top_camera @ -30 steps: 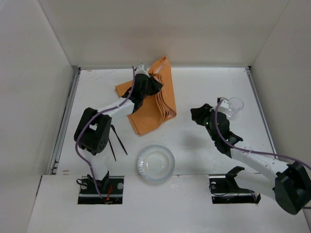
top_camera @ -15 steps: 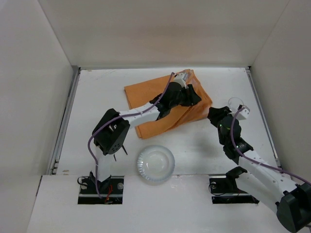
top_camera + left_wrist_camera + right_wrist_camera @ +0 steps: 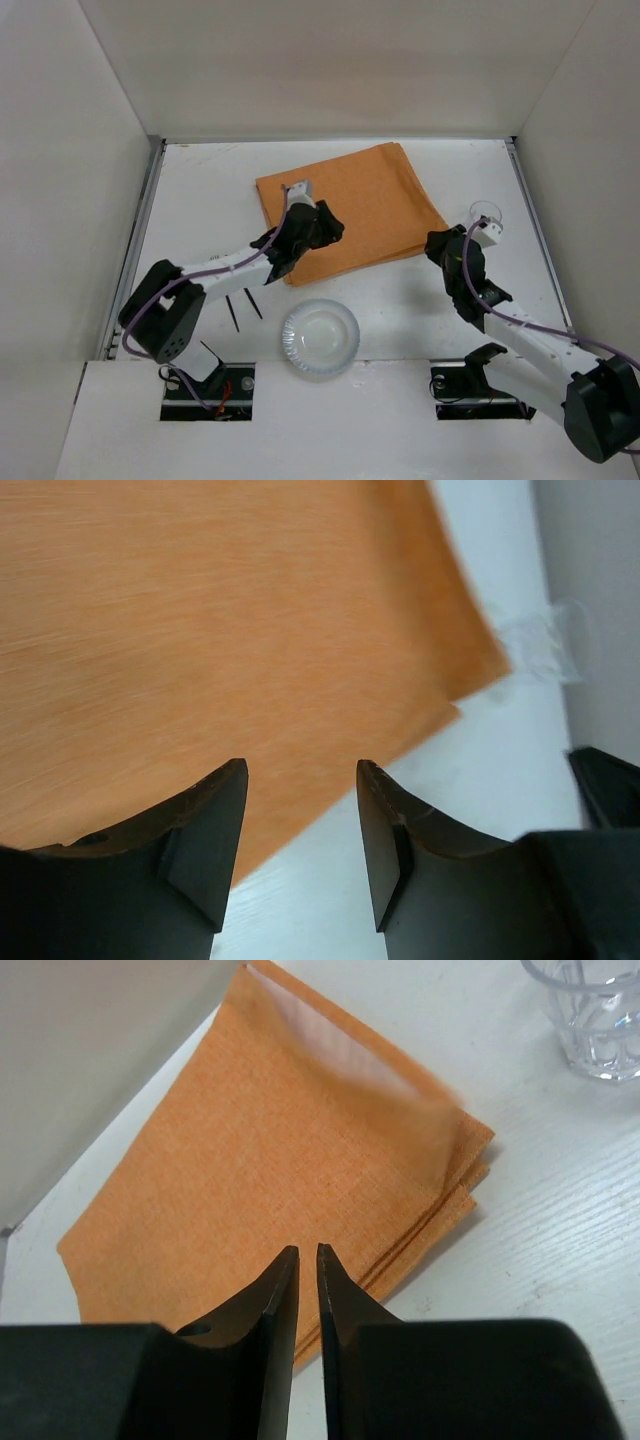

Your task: Set the dinner table for one person

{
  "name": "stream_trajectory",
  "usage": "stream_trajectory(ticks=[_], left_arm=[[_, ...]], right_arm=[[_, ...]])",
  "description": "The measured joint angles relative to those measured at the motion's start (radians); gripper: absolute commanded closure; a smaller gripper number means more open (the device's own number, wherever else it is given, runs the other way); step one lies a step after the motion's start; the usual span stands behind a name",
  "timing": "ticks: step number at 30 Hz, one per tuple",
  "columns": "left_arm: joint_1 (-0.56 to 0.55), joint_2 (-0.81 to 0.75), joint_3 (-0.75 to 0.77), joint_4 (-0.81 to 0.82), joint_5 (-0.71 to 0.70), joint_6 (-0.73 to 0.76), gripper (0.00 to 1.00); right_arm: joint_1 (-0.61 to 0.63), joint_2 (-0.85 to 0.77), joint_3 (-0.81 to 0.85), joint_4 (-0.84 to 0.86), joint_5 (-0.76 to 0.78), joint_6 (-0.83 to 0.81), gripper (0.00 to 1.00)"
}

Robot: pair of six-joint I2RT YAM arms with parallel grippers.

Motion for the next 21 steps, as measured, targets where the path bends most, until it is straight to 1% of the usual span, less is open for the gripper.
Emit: stream_trajectory(ticks=[2, 4, 8, 12, 15, 20, 21], left_arm=[[0.027, -0.08, -0.096, -0.026, -0.081, -0.02, 0.55], [0.045, -0.159, -0.192, -0.055, -0.153, -0.04, 0.55], [0.081, -0.269, -0.313, -0.134, -0.225, -0.071, 0.54], [0.107, -0.28, -0.35, -0.188, -0.234, -0.096, 0.54], [0.105, -0.26, -0.358, -0.206, -0.215, -0.109, 0.57], [0.098, -0.239, -0.373, -0.227, -0.19, -0.132, 0.64], [0.097, -0.234, -0.375, -0.23, -0.185, -0.135, 0.68]], right_arm=[[0.0, 0.018, 0.003, -0.001, -0.013, -0.001, 0.76], [0.0, 0.035, 0.009, 0.0, -0.018, -0.002, 0.69], [0.0, 0.074, 0.022, 0.001, -0.041, -0.005, 0.58], [0.0, 0.082, 0.024, 0.002, -0.049, -0.008, 0.56], [0.0, 0.091, 0.024, 0.002, -0.06, -0.008, 0.54], [0.0, 0.104, 0.025, 0.01, -0.076, -0.009, 0.51], [0.0, 0.109, 0.026, 0.011, -0.08, -0.01, 0.5]])
